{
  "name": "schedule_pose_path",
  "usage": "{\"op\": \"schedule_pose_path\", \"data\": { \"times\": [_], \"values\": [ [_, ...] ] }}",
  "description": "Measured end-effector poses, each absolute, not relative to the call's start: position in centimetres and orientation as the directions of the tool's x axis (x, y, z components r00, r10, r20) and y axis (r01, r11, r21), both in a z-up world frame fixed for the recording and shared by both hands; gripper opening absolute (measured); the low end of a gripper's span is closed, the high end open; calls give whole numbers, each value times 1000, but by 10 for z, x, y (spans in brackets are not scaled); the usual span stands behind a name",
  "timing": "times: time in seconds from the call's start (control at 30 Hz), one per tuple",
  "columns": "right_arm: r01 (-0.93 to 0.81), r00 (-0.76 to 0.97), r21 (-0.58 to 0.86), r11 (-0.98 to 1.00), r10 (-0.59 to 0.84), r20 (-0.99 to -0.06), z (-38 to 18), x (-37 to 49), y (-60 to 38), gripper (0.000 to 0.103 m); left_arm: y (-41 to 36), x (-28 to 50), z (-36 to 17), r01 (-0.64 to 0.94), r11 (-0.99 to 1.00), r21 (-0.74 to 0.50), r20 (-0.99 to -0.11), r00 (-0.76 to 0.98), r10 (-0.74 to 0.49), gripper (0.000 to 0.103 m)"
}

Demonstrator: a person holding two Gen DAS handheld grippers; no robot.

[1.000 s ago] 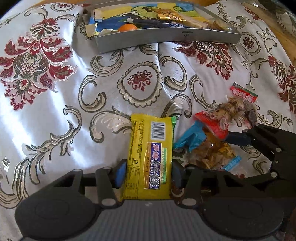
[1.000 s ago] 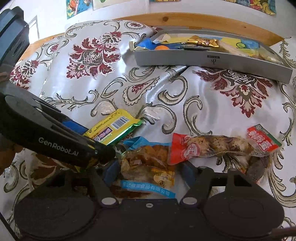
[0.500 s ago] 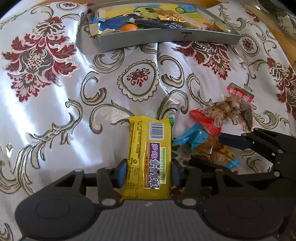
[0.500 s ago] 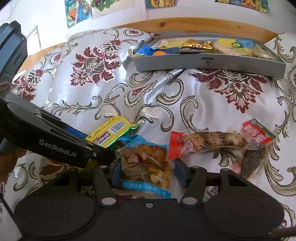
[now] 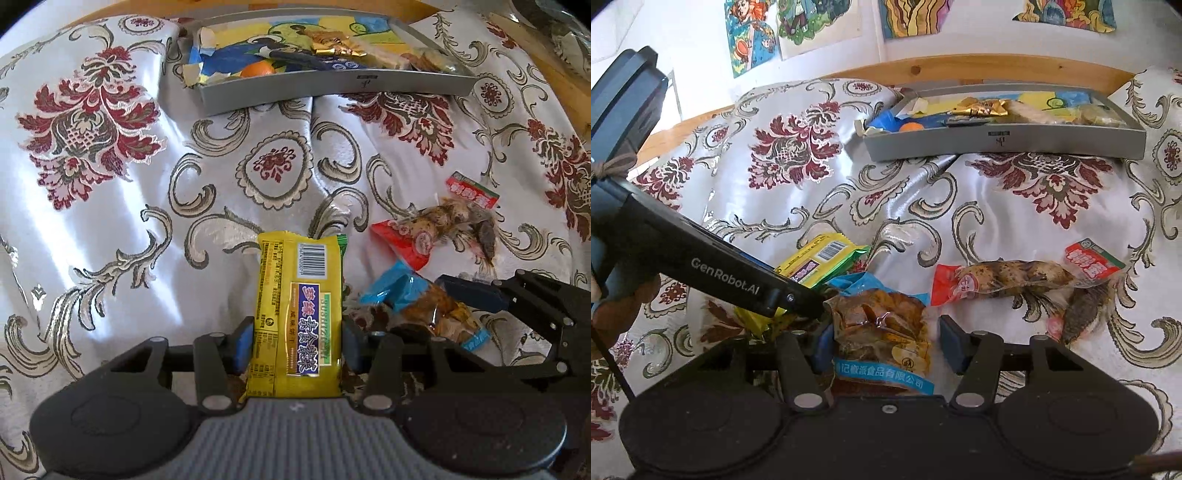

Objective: Organize snacks
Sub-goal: 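Carry the wafer bar and the snack bag with both tools over the grey tray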

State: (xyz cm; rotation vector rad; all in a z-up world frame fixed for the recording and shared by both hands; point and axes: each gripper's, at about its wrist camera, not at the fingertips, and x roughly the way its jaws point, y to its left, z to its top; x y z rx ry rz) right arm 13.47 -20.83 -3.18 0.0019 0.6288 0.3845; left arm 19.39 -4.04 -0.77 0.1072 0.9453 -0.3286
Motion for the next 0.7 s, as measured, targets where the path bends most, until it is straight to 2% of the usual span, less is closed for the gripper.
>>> {"op": "schedule_pose_path", "data": {
  "times": [0.3, 0.7],
  "values": [
    [-340, 772, 105, 934, 342, -536, -23, 126, -215, 56, -43, 188, 6, 323, 945, -54, -789, 566, -239, 52],
    [-344, 769, 109, 933, 347, -537, -26, 124, -215, 53, -42, 190, 8, 312, 948, -54, -779, 581, -236, 52]
  ]
}}
